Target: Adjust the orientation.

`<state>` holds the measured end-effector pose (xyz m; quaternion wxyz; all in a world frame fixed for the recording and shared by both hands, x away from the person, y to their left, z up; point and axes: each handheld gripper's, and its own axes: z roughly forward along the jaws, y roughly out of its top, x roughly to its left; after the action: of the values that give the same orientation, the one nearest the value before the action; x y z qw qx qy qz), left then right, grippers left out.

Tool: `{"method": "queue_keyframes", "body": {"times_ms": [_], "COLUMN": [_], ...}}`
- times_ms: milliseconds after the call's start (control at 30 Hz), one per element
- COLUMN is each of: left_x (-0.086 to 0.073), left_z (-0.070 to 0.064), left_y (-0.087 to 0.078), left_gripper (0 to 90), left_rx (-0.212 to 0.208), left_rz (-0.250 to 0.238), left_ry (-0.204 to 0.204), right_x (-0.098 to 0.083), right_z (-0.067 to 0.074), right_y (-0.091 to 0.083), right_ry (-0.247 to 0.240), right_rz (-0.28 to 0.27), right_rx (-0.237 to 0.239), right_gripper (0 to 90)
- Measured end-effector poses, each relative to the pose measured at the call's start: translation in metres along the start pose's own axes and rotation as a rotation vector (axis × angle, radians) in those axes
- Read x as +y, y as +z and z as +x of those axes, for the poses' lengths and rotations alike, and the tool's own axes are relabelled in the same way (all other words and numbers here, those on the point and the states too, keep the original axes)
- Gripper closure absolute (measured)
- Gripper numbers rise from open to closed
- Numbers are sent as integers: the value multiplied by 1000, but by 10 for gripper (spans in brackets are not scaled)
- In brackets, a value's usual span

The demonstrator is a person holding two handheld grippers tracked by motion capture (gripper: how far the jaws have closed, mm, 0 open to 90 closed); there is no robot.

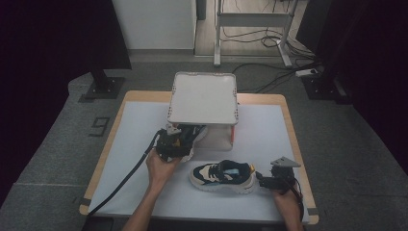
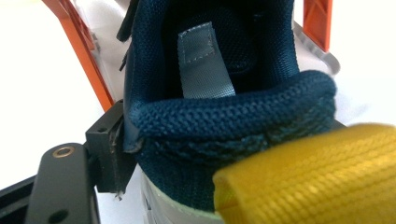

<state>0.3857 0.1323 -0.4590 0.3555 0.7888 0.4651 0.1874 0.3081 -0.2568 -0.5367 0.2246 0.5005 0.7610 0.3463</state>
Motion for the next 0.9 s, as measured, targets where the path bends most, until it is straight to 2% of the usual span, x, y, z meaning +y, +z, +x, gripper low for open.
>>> {"method": "queue_keyframes", "body": {"times_ms": [200, 267, 367, 500, 600, 700, 833, 867, 900], "left_x": [-1, -4, -5, -7, -5, -4, -3, -3, -3], "left_z": [2, 1, 2, 5, 9, 10, 8, 7, 7], "left_y": [11, 17, 21, 26, 26, 23, 8, 0, 0], "left_gripper": [247, 247, 245, 230, 202, 71, 83, 133, 158], "left_rx": [47, 81, 95, 89, 57, 52, 29, 31, 31], "left_rz": [1, 4, 14, 18, 40, 48, 28, 26, 26], "left_ry": [-19, -23, -31, -43, -48, -41, 16, 41, 41], "right_x": [0, 0, 0, 0, 0, 0, 0, 0, 0], "right_z": [0, 0, 0, 0, 0, 0, 0, 0, 0], "right_y": [0, 0, 0, 0, 0, 0, 0, 0, 0], "right_ry": [0, 0, 0, -1, -1, -1, -2, -2, -2], "right_rz": [0, 0, 0, -1, -1, -1, -1, -1, -1], "right_rx": [0, 1, 1, 2, 2, 2, 2, 2, 1], "right_gripper": [139, 139, 140, 140, 140, 140, 141, 140, 141]}}
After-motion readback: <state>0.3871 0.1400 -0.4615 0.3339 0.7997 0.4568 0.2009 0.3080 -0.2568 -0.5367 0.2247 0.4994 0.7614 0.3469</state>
